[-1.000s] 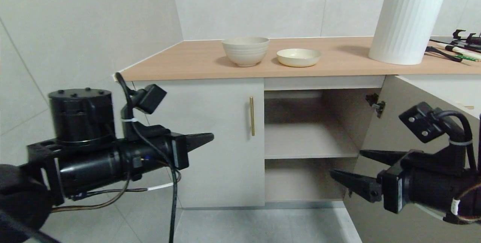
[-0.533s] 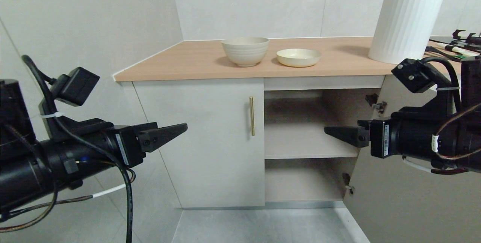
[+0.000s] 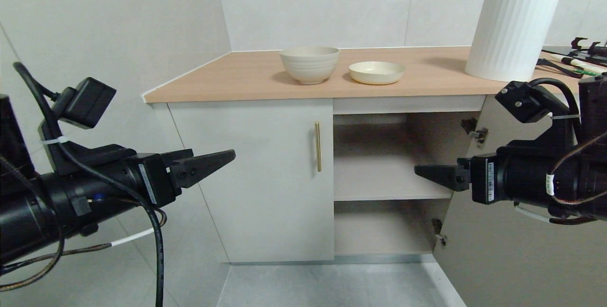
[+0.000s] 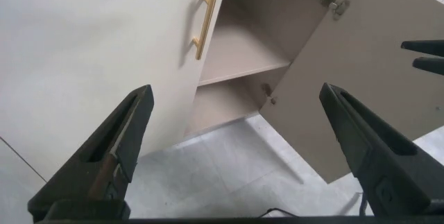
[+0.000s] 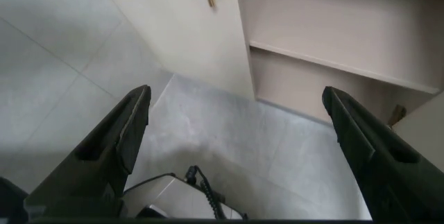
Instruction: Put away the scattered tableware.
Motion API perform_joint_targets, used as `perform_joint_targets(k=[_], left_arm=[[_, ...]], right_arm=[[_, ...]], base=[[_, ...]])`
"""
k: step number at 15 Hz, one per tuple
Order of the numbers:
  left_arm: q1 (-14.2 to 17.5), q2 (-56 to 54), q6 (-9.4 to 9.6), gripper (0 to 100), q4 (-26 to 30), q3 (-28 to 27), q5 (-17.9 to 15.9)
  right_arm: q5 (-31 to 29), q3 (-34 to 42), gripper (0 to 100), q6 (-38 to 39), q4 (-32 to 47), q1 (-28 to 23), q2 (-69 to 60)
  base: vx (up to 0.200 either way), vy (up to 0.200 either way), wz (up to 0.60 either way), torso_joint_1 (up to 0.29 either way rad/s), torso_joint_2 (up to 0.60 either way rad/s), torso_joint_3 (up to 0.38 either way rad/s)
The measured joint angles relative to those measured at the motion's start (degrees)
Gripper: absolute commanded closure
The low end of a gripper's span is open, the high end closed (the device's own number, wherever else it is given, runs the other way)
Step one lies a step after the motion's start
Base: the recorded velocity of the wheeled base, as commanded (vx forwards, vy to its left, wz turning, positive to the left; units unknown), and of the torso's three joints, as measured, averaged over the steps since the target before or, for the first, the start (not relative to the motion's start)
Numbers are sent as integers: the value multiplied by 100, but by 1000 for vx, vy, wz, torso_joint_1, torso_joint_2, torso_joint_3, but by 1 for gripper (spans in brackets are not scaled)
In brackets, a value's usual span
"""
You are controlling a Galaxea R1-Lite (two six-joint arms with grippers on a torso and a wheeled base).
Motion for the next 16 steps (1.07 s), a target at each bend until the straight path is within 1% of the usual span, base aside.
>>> perform_joint_targets(k=[1, 5, 11, 16], left_arm=[[-2, 0, 9, 0, 2, 0, -4], [-2, 0, 9, 0, 7, 0, -9], [-2, 26, 9, 0, 21, -2, -9], [-5, 17, -11, 0, 13, -2, 2]], right_arm=[[1, -12, 0, 2, 108, -1, -41], [0, -10, 0, 6, 104, -4, -154], [23, 190, 0, -46, 24, -102, -179], [28, 230, 0, -57, -17, -102, -179]], base=[[0, 0, 0, 0, 0, 0], [200, 0, 0, 0, 2, 2], [200, 0, 0, 5, 2, 2], [0, 0, 0, 0, 0, 0]])
